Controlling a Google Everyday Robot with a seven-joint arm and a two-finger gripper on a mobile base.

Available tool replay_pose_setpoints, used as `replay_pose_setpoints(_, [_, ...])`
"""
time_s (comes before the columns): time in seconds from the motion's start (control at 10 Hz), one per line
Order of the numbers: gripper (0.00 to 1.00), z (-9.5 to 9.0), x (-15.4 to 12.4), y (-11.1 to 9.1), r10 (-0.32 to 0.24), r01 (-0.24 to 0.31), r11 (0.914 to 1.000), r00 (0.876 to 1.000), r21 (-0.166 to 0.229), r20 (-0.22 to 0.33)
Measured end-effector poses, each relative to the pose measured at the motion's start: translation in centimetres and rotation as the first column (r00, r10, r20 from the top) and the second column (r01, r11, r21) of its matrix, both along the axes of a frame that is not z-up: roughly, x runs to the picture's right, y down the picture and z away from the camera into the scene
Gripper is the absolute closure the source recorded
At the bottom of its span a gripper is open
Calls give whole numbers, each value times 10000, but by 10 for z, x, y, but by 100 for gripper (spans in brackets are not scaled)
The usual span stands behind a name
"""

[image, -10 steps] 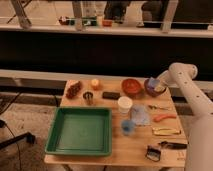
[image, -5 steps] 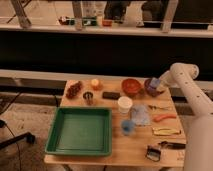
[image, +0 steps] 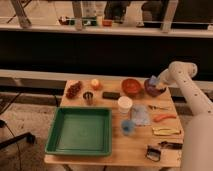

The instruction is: Wipe purple bowl with sponge

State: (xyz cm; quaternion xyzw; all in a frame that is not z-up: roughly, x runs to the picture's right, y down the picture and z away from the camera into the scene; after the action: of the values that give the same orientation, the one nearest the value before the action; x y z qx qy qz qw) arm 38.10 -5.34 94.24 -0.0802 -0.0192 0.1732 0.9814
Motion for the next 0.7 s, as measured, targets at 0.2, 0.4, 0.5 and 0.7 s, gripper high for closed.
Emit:
replay_pose_setpoints(0.2, [100,-1,-3,-4,-55,55,10000,10000,42,9])
replay_pose_setpoints(0.4, [94,0,-3,-4,-62,62,10000,10000,41,12])
replay_pose_setpoints(0.5, [86,0,-3,-3,-56,56,10000,10000,38,7])
replay_pose_setpoints(0.7, [69,0,-3,-3,-56,56,10000,10000,38,7])
